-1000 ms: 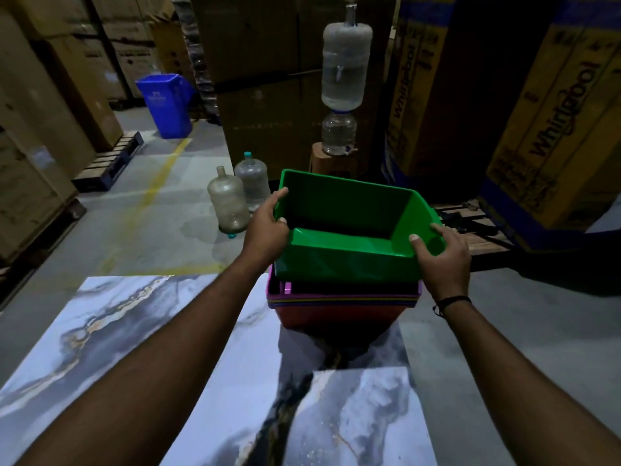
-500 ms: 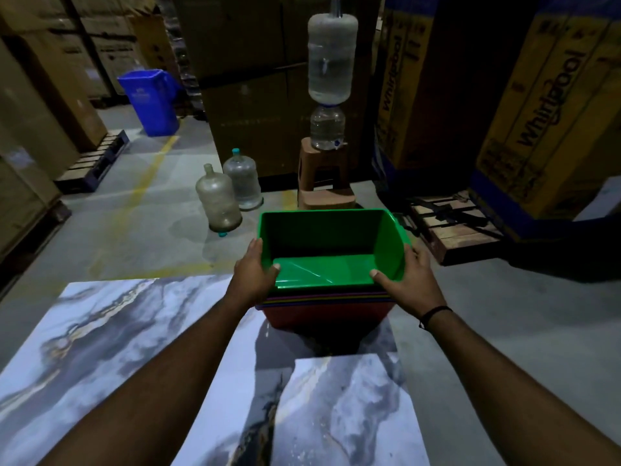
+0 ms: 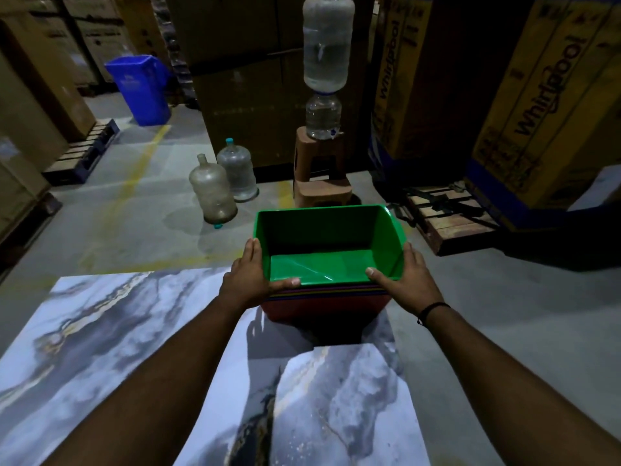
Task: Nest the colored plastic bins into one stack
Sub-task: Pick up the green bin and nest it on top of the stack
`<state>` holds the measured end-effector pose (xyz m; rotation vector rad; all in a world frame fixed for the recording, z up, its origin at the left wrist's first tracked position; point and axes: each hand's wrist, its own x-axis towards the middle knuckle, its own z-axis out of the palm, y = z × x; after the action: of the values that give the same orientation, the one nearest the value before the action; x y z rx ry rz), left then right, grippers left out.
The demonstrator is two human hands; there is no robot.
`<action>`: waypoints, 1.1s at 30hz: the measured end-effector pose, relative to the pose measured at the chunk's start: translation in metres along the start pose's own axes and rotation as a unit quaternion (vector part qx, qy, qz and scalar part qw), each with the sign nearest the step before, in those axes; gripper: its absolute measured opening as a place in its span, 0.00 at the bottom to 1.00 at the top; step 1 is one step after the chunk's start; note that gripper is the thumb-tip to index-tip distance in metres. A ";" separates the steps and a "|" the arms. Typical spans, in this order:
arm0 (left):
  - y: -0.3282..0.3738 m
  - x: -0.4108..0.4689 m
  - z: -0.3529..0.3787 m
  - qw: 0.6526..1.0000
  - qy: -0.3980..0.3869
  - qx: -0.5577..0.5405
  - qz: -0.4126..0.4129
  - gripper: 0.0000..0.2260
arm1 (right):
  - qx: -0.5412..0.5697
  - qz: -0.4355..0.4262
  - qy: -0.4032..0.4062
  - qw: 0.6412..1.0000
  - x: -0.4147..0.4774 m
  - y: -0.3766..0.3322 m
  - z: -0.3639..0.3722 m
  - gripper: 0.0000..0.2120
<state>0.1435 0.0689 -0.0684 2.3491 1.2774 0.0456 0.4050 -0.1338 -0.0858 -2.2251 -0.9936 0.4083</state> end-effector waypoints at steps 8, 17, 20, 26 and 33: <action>0.002 0.000 0.000 1.000 -0.008 0.011 -0.008 0.74 | -0.006 0.007 -0.002 1.000 0.001 -0.001 0.001 0.55; 0.016 -0.016 0.006 0.996 0.024 0.089 -0.018 0.56 | -0.135 0.005 0.054 0.989 -0.011 -0.004 0.011 0.53; 0.020 -0.023 0.014 0.991 0.044 0.125 -0.030 0.52 | -0.181 0.005 0.074 0.981 -0.020 -0.005 0.017 0.49; 0.022 -0.028 0.021 0.991 0.029 0.126 -0.038 0.50 | -0.211 0.014 0.052 0.976 -0.024 -0.008 0.018 0.46; 0.026 -0.038 0.024 0.993 0.022 0.099 -0.063 0.58 | -0.189 0.033 0.033 0.981 -0.029 -0.010 0.022 0.53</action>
<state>0.1481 0.0170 -0.0723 2.4375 1.5126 -0.0734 0.3690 -0.1409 -0.0950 -2.5979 -1.0323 0.1809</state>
